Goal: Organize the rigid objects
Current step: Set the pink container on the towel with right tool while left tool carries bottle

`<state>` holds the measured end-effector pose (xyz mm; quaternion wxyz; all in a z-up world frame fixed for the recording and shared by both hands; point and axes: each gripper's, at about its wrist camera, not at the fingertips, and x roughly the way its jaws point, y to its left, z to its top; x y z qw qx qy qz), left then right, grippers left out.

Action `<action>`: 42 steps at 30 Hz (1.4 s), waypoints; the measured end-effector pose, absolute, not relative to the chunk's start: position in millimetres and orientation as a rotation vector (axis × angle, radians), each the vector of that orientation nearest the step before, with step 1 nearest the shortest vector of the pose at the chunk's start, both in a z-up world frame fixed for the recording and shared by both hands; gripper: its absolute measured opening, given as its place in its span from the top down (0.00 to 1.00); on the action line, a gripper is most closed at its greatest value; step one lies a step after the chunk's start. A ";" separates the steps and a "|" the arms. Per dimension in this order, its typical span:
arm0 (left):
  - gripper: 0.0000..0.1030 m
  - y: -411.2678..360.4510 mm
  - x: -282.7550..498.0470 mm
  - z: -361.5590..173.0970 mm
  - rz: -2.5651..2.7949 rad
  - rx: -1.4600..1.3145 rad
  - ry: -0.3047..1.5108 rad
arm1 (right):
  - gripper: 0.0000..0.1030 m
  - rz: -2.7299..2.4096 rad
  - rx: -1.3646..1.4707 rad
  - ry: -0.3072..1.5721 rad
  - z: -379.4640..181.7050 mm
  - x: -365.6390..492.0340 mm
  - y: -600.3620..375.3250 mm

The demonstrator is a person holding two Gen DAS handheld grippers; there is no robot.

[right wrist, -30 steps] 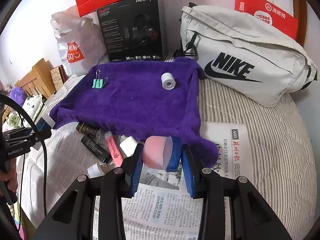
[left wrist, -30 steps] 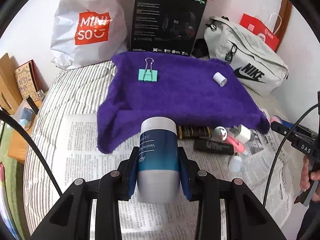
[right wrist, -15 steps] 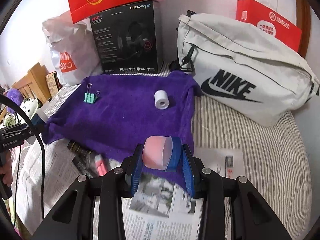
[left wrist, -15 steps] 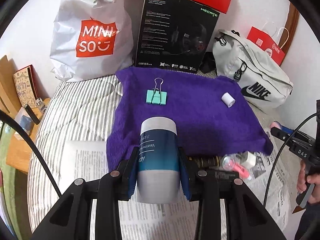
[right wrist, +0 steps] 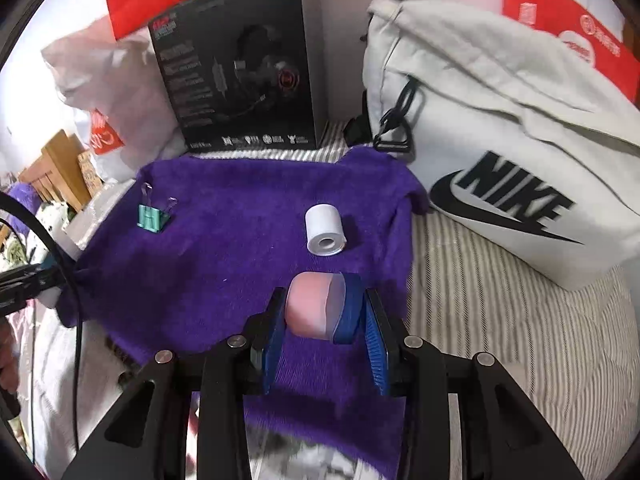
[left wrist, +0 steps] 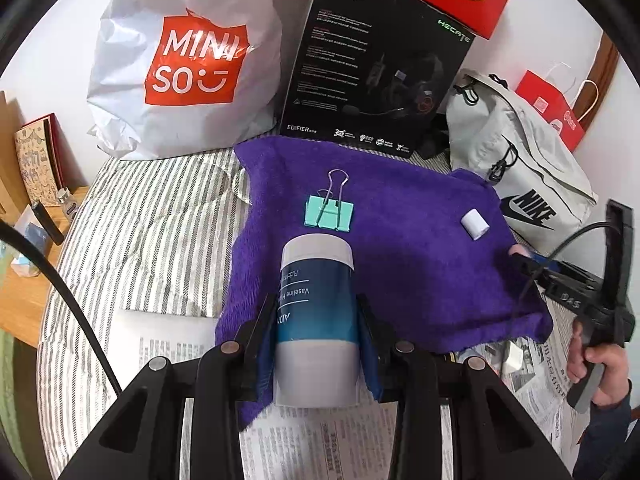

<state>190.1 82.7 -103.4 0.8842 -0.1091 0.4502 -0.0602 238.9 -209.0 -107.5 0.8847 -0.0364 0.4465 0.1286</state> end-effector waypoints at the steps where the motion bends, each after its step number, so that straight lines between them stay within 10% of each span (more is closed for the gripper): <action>1: 0.67 83.3 191.7 -104.5 -0.124 -0.229 0.940 | 0.64 0.265 -0.081 0.937 -112.0 243.7 -206.4; 42: 0.67 54.5 250.2 -138.5 -0.114 -0.162 1.010 | 0.45 0.297 -0.064 0.968 -105.2 221.4 -213.1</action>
